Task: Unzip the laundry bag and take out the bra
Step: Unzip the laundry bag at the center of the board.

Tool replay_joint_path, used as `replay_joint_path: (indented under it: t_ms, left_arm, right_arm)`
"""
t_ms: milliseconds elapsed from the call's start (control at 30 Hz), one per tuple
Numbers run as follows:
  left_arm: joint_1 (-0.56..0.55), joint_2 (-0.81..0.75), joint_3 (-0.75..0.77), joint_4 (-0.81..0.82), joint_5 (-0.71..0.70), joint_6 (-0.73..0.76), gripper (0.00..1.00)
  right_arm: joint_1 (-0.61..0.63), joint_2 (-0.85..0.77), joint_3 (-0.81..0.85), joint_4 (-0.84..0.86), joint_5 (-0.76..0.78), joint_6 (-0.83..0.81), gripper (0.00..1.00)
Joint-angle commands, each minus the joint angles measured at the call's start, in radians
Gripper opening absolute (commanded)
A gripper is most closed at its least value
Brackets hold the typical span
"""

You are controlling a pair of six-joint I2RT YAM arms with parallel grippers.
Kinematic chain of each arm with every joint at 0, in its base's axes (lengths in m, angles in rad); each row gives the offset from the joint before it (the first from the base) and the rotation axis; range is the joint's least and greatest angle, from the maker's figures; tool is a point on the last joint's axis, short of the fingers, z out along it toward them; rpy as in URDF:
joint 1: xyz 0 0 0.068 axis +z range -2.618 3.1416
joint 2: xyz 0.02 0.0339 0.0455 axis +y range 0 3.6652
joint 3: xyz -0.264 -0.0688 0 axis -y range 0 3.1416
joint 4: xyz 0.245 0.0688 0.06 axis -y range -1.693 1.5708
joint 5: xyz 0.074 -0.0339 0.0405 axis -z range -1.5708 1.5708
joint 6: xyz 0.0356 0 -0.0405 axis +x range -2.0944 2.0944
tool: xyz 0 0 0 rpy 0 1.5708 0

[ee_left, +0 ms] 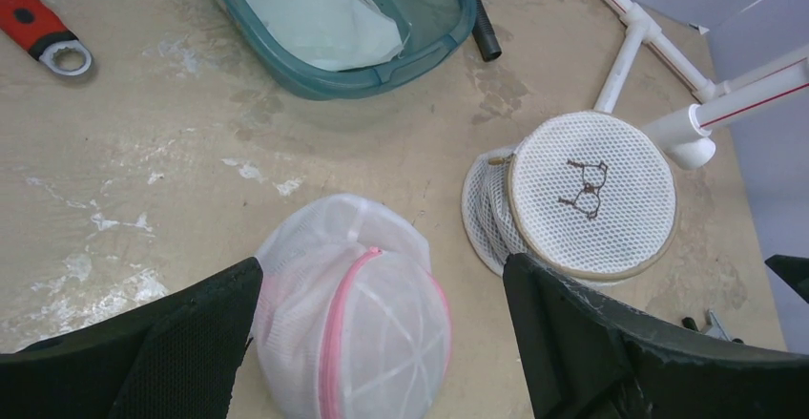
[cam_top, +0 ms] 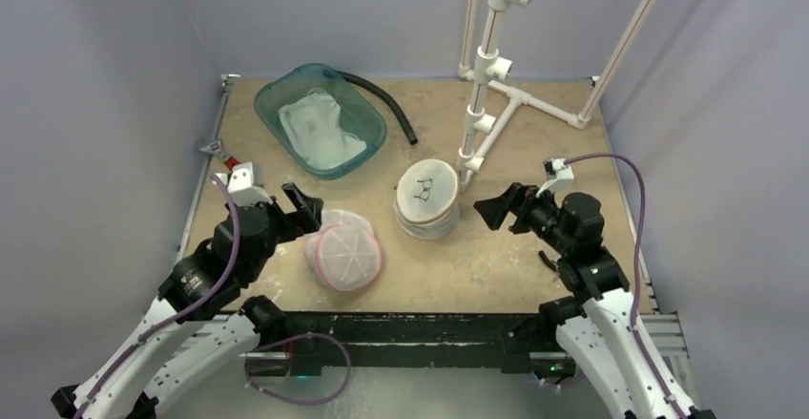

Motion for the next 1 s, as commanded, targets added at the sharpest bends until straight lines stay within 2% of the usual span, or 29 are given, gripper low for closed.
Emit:
replay_joint_path:
  t_ms: [0, 167, 400, 600, 733, 967]
  left_arm:
    - [-0.001, -0.036, -0.001, 0.006, -0.043, -0.027, 0.96]
    - [-0.002, -0.02, -0.034, 0.041, -0.018, -0.026, 0.96]
    - [-0.001, 0.165, -0.031, 0.007, -0.003, -0.09, 0.92]
    - [-0.002, 0.135, -0.1, 0.094, 0.135, -0.127, 0.87]
    - [-0.001, 0.068, -0.139, 0.132, 0.185, -0.153, 0.86]
    - [-0.001, 0.057, -0.143, 0.138, 0.241, -0.148, 0.89]
  right_arm:
    - [0.015, -0.007, 0.02, 0.035, -0.086, -0.017, 0.96]
    - [0.045, 0.038, 0.04, 0.021, -0.1, 0.009, 0.89]
    - [0.271, 0.057, -0.018, 0.085, 0.161, 0.204, 0.85]
    - [0.284, 0.086, -0.054, 0.241, 0.28, 0.358, 0.79]
    - [0.284, 0.212, -0.012, 0.293, 0.319, 0.384, 0.7]
    - [0.293, 0.352, 0.048, 0.32, 0.304, 0.401, 0.58]
